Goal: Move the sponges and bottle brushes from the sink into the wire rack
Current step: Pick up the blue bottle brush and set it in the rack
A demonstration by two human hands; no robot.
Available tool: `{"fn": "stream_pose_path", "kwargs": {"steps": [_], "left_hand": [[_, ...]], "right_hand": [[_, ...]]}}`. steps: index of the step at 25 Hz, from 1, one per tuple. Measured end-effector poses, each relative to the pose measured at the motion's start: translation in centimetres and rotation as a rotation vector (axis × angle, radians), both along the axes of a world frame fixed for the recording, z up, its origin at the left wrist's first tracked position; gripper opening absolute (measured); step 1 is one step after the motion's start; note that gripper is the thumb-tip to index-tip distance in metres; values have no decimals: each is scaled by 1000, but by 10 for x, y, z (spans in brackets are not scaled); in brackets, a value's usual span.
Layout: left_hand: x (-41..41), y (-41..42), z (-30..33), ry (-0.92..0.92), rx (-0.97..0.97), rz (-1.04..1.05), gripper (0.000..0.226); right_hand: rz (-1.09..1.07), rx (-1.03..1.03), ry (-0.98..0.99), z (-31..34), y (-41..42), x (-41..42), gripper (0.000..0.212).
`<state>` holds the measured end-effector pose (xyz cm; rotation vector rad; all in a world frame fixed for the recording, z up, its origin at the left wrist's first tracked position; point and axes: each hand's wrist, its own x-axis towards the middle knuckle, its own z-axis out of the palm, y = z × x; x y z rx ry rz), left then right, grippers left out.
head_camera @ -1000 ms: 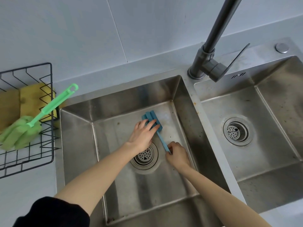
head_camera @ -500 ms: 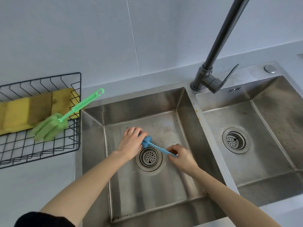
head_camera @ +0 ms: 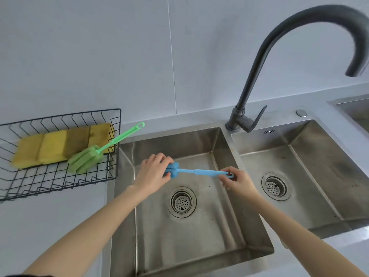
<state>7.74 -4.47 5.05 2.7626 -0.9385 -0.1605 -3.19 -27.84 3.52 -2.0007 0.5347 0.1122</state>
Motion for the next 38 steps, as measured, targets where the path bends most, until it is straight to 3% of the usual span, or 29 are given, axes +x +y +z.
{"fn": "stream_pose_path", "kwargs": {"steps": [10,17,25,31,38], "left_hand": [[-17,29,59,-154,-197,50,41],[-11,84,90,-212,-303,241,47],[7,156,92,-117,-294,415,32],[8,187,80,45,-278,484,35],[10,194,71,80,-296,565,36]], "right_hand": [[-182,412,-296,70,22,15,18],[-156,734,-323,102,73,53,11],[-56,723,-150,111,150,104,9],[-22,675,-40,103,183,125,9],[-73,636,36,94,193,128,10]]}}
